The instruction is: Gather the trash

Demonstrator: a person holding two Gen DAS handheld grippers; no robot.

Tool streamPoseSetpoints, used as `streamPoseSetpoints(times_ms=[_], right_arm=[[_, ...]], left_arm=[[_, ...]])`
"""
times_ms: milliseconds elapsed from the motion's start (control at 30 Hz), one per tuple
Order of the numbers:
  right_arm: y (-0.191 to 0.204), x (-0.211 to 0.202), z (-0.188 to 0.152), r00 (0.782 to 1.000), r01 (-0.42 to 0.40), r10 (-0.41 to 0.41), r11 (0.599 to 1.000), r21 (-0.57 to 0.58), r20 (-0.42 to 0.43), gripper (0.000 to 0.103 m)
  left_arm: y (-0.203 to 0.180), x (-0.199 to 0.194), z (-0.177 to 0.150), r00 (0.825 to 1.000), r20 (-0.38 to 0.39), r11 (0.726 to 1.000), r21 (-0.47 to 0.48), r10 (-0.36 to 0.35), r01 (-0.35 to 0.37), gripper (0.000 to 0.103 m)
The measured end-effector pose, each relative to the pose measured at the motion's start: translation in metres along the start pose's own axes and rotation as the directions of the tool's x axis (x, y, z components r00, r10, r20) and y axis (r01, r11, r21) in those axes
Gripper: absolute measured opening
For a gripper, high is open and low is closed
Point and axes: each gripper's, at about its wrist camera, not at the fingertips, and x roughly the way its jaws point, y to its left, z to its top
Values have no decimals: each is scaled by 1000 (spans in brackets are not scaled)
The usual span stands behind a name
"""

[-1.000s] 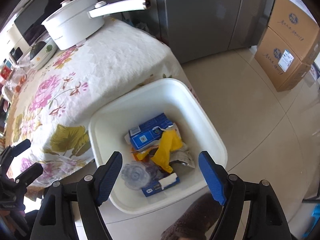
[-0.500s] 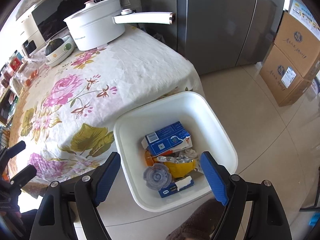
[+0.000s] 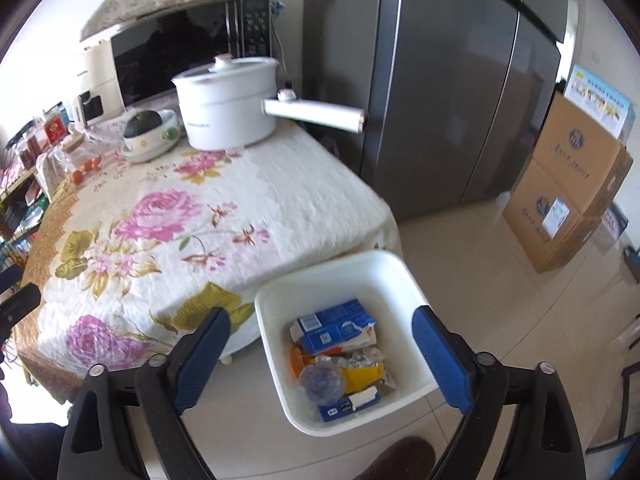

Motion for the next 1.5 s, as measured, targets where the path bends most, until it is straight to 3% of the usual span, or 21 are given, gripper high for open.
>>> streamPoseSetpoints(times_ms=[233,400,633,933,1500], right_arm=[[28,-35,-8,992,46,-39,997,-57,118,103],[36,-51,-14,991,-4,10,999,-44,136,103],[44,-60,-21,989,-11,15,999,-32,145,103],[48,-71,-23,981,11,-6,1000,-27,196,103],[43,-67,-24,982,23,-21,1000,-10,188,103]], left_arm=[[5,-11,-16,997,-29,995,-57,78,-80,102],[3,-24,-23,996,-6,994,-64,90,-90,102],[0,-42,-24,991,54,992,-52,119,-116,102],[-4,-52,-23,986,97,991,-37,133,-130,102],[-11,-56,-23,984,117,990,-32,138,-135,102]])
